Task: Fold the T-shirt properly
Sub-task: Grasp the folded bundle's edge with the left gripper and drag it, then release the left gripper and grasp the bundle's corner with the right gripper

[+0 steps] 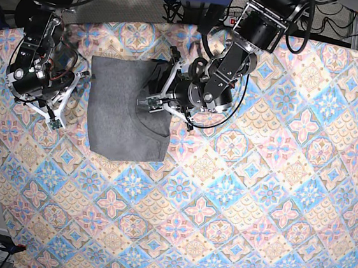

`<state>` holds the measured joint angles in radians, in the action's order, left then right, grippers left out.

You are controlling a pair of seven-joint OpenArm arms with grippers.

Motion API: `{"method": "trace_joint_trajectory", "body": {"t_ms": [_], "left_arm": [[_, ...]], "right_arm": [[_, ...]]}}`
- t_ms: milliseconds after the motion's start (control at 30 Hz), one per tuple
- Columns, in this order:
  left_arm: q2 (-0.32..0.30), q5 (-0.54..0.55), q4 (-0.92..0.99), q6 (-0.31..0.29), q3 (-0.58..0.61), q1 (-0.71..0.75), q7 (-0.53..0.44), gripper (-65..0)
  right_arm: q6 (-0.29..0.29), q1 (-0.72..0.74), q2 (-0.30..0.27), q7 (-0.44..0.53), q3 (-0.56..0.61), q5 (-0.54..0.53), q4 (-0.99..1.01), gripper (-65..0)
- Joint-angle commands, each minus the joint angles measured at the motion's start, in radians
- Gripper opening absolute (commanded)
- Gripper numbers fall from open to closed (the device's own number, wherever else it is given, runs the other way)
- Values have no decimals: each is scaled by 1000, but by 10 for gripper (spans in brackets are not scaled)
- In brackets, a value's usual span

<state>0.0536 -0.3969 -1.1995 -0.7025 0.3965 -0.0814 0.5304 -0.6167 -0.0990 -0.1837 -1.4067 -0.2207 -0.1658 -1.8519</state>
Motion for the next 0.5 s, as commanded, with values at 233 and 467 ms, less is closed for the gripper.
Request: {"method": "trace_joint_trajectory", "body": {"t_ms": [233,467], "left_arm": [[71,-53,206,232,-253,-166,-109,-544],[78,-55,205,235,-296,-228,-114,-544]], "right_arm": [[1,-23,-9,10,1,105,14,-617],[1,-26,-7,10,114,231,56,-618]]}}
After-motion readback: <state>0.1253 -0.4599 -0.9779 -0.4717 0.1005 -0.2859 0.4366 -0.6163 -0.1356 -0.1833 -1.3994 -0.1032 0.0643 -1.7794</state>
